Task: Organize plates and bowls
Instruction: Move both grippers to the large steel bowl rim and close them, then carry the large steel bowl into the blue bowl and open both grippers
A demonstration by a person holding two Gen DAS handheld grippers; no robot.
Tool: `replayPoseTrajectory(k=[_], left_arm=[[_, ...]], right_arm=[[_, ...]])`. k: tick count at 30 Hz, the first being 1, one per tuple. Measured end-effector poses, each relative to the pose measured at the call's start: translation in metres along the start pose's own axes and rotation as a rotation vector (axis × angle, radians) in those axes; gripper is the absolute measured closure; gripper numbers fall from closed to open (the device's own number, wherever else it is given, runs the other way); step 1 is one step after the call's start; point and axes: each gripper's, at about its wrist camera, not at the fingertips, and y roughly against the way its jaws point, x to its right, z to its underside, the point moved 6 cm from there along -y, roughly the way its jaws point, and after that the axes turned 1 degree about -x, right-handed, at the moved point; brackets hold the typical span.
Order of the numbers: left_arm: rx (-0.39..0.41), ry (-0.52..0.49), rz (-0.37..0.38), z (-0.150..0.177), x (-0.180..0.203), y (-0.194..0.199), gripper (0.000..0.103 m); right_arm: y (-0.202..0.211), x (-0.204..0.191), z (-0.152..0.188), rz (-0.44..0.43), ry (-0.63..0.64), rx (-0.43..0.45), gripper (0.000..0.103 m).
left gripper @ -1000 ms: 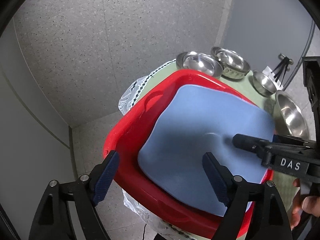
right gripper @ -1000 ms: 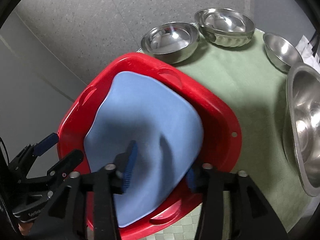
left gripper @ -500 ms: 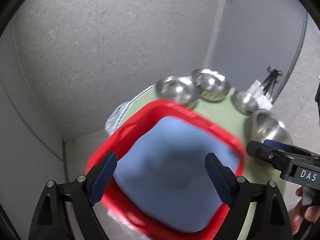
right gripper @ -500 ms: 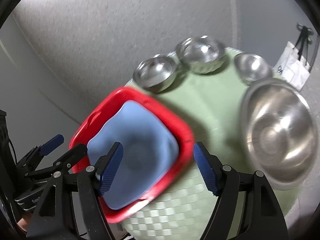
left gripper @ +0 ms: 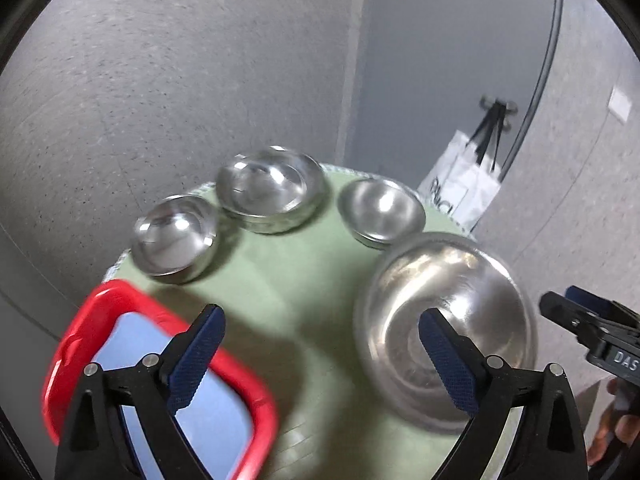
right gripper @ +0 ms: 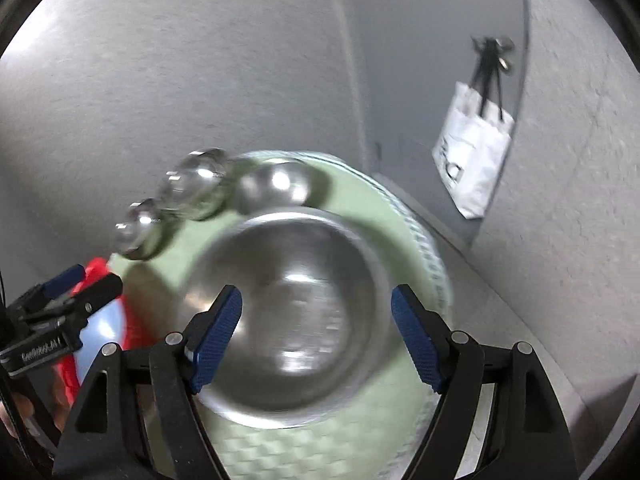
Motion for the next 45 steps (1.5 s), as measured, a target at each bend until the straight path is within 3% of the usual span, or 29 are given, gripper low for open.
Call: replayPoseTrajectory(k=[5,10,13,15,16,17,19,21,22,24,29,33,40,45], left_arm=[[-0.084,-0.021,-0.073,-0.006,0.025,-0.045,0.008],[-0.155,-0.01,-0.119,-0.006,0.037,-0.083,0.009],[-0.185,-0.006,-0.127,-0.003,0.041,-0.097,0.009],[-0.207,-0.012,-0.13,0.0,0.043,-0.109,0.015],[-0.219,-0.013,-0.119,0.001,0.044,-0.116,0.022],[-0.227,-0.01,-0.108,0.002,0.044,-0.119,0.038],[-0.256,-0.008,-0.086,0.004,0.045,-0.13,0.059],[-0.261,-0.001,-0.057,0.005,0.046,-0.134,0.068],[-0.258,0.001,-0.03,0.004,0.048,-0.135,0.08],[-0.254,-0.01,-0.024,0.002,0.049,-0.137,0.084],[-0.187,-0.027,0.017,-0.008,0.044,-0.116,0.086],[-0.097,-0.021,0.046,-0.018,0.023,-0.073,0.085],[0.052,0.044,0.011,-0.014,-0.08,0.014,0.085],[0.062,0.093,-0.058,0.015,-0.158,0.039,0.085]], right_arm=[[-0.031,0.039,0.006,-0.024,-0.026,-0.082,0.024],[-0.063,0.046,0.015,-0.105,-0.043,-0.171,0.026],[-0.075,0.044,0.021,-0.15,-0.043,-0.2,0.04],[-0.08,0.043,0.024,-0.177,-0.052,-0.219,0.051],[-0.083,0.043,0.025,-0.185,-0.053,-0.225,0.055],[-0.084,0.043,0.025,-0.195,-0.056,-0.229,0.062],[-0.086,0.04,0.024,-0.227,-0.065,-0.235,0.072],[-0.085,0.035,0.023,-0.253,-0.065,-0.231,0.083],[-0.083,0.032,0.023,-0.24,-0.057,-0.226,0.083],[-0.08,0.029,0.023,-0.222,-0.046,-0.215,0.084],[-0.055,0.021,0.021,-0.22,-0.066,-0.165,0.084],[-0.015,-0.013,0.012,-0.223,-0.04,-0.088,0.084],[0.025,-0.129,0.016,-0.294,0.064,-0.014,0.084],[0.013,-0.213,0.044,-0.345,0.119,-0.058,0.084]])
